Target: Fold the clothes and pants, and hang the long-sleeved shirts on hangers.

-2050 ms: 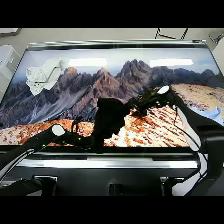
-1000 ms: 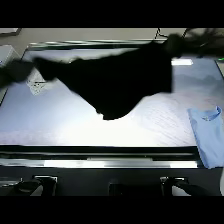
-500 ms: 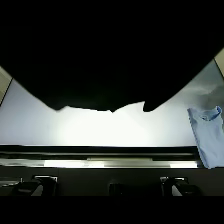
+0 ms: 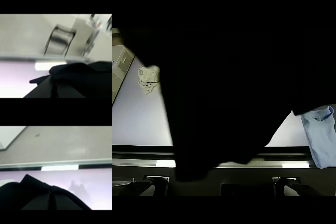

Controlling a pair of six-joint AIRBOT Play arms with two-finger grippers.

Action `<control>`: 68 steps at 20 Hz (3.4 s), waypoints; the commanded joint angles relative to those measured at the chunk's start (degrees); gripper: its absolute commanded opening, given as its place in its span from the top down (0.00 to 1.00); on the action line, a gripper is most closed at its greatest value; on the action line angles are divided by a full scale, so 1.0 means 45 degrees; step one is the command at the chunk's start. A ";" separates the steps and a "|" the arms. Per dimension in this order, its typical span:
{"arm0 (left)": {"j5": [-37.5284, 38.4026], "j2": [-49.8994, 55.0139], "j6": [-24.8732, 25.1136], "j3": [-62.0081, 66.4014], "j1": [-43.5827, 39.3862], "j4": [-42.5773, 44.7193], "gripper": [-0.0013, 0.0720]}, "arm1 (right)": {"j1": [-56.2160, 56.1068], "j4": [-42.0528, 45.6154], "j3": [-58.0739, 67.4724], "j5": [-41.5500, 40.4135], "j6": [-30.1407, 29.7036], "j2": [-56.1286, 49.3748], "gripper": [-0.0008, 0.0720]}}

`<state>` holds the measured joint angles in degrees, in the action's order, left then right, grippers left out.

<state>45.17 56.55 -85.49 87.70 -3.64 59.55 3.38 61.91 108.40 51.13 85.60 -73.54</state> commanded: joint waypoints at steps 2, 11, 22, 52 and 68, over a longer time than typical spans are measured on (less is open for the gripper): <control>0.1030 0.2880 -0.0602 -0.2531 0.0102 0.0194 0.95 | 0.0000 -0.1812 0.0005 -0.0461 0.2885 -0.4906 0.93; 0.1880 0.5134 -0.0612 -0.3847 0.0359 -0.1477 0.95 | 0.0709 -0.2506 0.0005 0.7597 0.2098 -0.8340 0.20; 0.3021 0.5134 0.0583 -0.3861 0.1583 -0.1467 0.95 | 0.1637 -0.0821 -1.3867 0.6494 0.0884 -0.1724 0.03; 0.4541 0.5139 0.1404 -0.6096 0.1209 -0.0797 0.95 | 0.1666 0.3696 -1.2211 0.8806 0.1865 -0.1404 0.15; 0.4852 0.5047 0.1399 -0.5795 0.1200 -0.0947 0.95 | 0.1661 -0.3065 -1.5674 0.4750 0.0447 -0.0495 0.94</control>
<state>66.57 79.59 -79.24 60.69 1.76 55.88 10.79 52.03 36.42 70.85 91.66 -76.73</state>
